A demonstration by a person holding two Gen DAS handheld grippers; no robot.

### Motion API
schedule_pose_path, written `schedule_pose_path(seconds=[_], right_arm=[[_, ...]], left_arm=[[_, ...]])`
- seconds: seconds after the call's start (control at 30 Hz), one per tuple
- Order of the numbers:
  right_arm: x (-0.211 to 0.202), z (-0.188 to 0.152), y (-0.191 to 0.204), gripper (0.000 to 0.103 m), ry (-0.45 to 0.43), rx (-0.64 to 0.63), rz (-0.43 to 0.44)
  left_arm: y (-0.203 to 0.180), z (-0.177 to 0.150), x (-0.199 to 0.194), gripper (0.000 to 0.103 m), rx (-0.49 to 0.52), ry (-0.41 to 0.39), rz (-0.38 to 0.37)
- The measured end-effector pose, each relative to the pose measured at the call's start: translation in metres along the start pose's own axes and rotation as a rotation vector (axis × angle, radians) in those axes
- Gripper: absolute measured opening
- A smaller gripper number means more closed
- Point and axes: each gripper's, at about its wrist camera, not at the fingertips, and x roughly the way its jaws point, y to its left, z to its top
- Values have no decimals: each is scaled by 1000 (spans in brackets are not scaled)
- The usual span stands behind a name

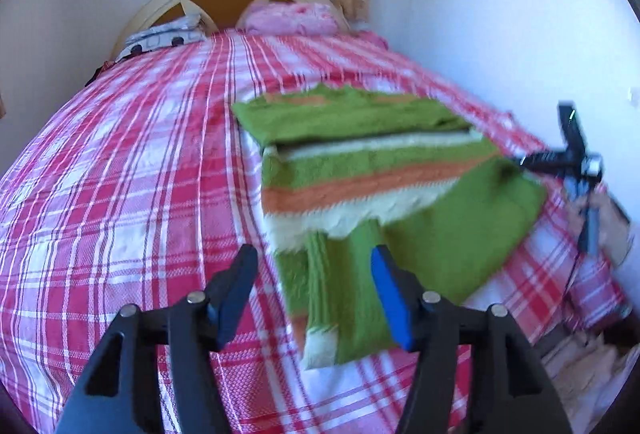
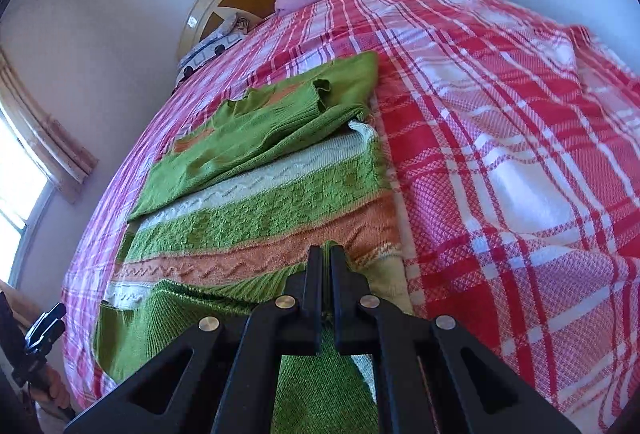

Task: Fold small clothes
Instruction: 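Lift the hem with both grippers and fold it over toward the collar band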

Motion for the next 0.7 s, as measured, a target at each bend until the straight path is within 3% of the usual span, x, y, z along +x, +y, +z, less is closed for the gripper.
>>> schedule_pose_path(seconds=[0.1,0.23,0.37,0.4,0.5,0.6,0.7], right_arm=[[-4,-3,5,3,-9,-31,-16],[-6,-6,11,3,-18,-82,-47],[-8,-9,20,3,-29,-138,-81],[-8,-10,23,3,-31,-151,-88],[-10,-9,26,4,-39,-164,-82],[-23,-6,23,5,-62,-127,-13],[-46,-3,15,7,-134,-89,15]], left_arm=[[2,-5,22,61,-43,41,-26],[-5,-11,36,56,-74,38,-68],[-16,-14,53,27,-37,67,-56],[-16,-13,56,25,-35,68,-47],[-10,-13,55,21,-75,61,-71],[-6,-17,50,20,-99,64,-95],[-6,-20,49,27,-101,68,-99]])
